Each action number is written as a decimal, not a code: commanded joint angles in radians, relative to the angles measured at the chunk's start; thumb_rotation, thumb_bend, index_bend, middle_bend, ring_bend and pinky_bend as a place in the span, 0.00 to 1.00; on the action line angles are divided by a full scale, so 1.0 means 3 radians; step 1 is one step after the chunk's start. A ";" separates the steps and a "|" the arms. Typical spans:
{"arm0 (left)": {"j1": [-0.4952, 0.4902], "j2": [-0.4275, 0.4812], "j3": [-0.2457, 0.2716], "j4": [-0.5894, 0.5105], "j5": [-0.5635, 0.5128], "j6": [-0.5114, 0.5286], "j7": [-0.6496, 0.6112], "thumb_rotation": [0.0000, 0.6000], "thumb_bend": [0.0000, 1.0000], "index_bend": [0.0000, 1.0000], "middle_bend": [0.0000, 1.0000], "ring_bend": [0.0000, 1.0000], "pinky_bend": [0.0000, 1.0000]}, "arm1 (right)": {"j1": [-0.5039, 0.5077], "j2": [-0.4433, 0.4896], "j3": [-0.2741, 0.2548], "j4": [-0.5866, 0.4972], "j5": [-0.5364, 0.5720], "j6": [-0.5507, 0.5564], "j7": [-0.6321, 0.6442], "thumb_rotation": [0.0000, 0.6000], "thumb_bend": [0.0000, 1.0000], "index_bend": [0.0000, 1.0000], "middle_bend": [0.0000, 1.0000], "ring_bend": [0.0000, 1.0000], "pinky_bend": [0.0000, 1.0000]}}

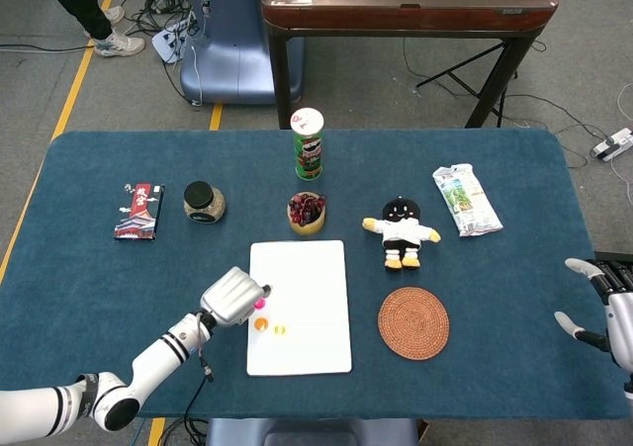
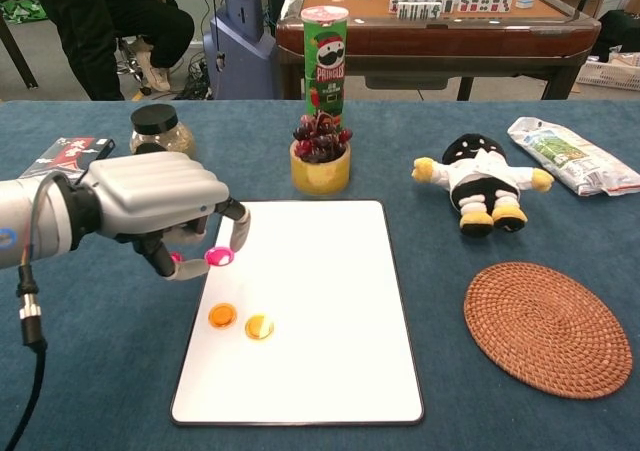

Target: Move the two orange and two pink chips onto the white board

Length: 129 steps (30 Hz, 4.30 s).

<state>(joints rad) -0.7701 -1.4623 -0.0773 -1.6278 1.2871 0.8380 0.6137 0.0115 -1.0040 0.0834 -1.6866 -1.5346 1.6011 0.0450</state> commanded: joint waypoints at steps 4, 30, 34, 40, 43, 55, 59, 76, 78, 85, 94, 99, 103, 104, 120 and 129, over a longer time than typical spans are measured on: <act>-0.0128 -0.0111 -0.0099 0.0133 -0.0091 -0.0038 -0.0054 1.00 0.46 0.54 1.00 0.97 1.00 | -0.0030 0.0031 0.0013 0.0017 -0.0001 0.0052 0.0097 1.00 0.02 0.28 0.31 0.23 0.37; -0.0488 -0.0523 -0.0230 0.0620 -0.0590 -0.0023 0.0073 1.00 0.29 0.29 1.00 0.96 1.00 | -0.0098 0.0081 0.0048 0.0063 0.0007 0.0153 0.0305 1.00 0.02 0.28 0.31 0.23 0.37; -0.0498 -0.0524 -0.0210 0.0604 -0.0637 0.0011 0.0109 1.00 0.20 0.23 1.00 0.96 1.00 | -0.0097 0.0080 0.0047 0.0058 0.0006 0.0147 0.0299 1.00 0.02 0.28 0.31 0.23 0.37; -0.0460 -0.0447 -0.0139 0.0483 -0.0719 0.0128 0.0225 1.00 0.19 0.26 1.00 0.96 1.00 | -0.0091 0.0077 0.0048 0.0061 0.0008 0.0127 0.0291 1.00 0.02 0.28 0.31 0.23 0.37; -0.0406 -0.0365 -0.0085 0.0378 -0.0750 0.0188 0.0242 1.00 0.19 0.34 1.00 0.96 1.00 | -0.0082 0.0073 0.0043 0.0059 -0.0001 0.0110 0.0277 1.00 0.02 0.28 0.31 0.23 0.37; -0.0199 -0.0023 0.0162 0.0140 -0.0877 0.0281 0.0195 1.00 0.19 0.48 1.00 0.96 1.00 | -0.0054 0.0037 0.0029 0.0034 -0.0014 0.0054 0.0148 1.00 0.02 0.28 0.31 0.23 0.37; -0.0148 0.0007 0.0169 0.0189 -0.0884 0.0305 0.0092 1.00 0.19 0.50 1.00 0.96 1.00 | -0.0040 0.0025 0.0029 0.0028 -0.0003 0.0024 0.0105 1.00 0.02 0.28 0.31 0.23 0.37; -0.0120 -0.0078 0.0184 0.0363 -0.0887 0.0220 -0.0038 1.00 0.19 0.53 1.00 0.96 1.00 | -0.0022 0.0002 0.0021 0.0012 0.0003 -0.0012 0.0025 1.00 0.02 0.28 0.31 0.23 0.37; -0.0125 -0.0104 0.0172 0.0396 -0.0918 0.0215 -0.0033 1.00 0.19 0.53 1.00 0.96 1.00 | -0.0025 0.0005 0.0022 0.0012 0.0005 -0.0007 0.0031 1.00 0.02 0.28 0.31 0.23 0.37; -0.0130 -0.0154 0.0148 0.0513 -0.1032 0.0174 -0.0043 1.00 0.19 0.54 1.00 0.96 1.00 | -0.0021 0.0014 0.0026 0.0020 0.0012 -0.0014 0.0059 1.00 0.02 0.28 0.31 0.23 0.37; -0.0153 -0.0185 0.0151 0.0551 -0.1116 0.0121 -0.0014 1.00 0.23 0.54 1.00 0.96 1.00 | -0.0020 0.0015 0.0023 0.0019 0.0010 -0.0018 0.0056 1.00 0.02 0.28 0.31 0.23 0.37; -0.0167 -0.0196 0.0147 0.0548 -0.1131 0.0099 -0.0026 1.00 0.27 0.54 1.00 0.96 1.00 | -0.0017 0.0016 0.0024 0.0020 0.0015 -0.0024 0.0061 1.00 0.02 0.28 0.31 0.23 0.37; -0.0178 -0.0196 0.0155 0.0540 -0.1151 0.0086 -0.0010 1.00 0.27 0.54 1.00 0.96 1.00 | -0.0018 0.0020 0.0024 0.0020 0.0015 -0.0022 0.0071 1.00 0.02 0.28 0.31 0.23 0.37; -0.0180 -0.0195 0.0157 0.0536 -0.1158 0.0084 -0.0008 1.00 0.27 0.54 1.00 0.96 1.00 | -0.0018 0.0020 0.0025 0.0021 0.0015 -0.0021 0.0075 1.00 0.02 0.28 0.31 0.23 0.37; -0.0202 -0.0213 0.0195 0.0547 -0.1220 0.0091 0.0049 1.00 0.27 0.55 1.00 0.96 1.00 | -0.0015 0.0019 0.0027 0.0025 0.0021 -0.0024 0.0077 1.00 0.02 0.28 0.31 0.23 0.37; -0.0213 -0.0226 0.0214 0.0568 -0.1249 0.0100 0.0092 1.00 0.28 0.56 1.00 0.96 1.00 | -0.0014 0.0021 0.0027 0.0023 0.0022 -0.0025 0.0079 1.00 0.02 0.28 0.31 0.23 0.37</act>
<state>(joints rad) -0.8342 -1.5299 -0.0128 -1.4571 0.9123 0.8674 0.6420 0.0072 -0.9976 0.0915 -1.6796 -1.5281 1.5934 0.0687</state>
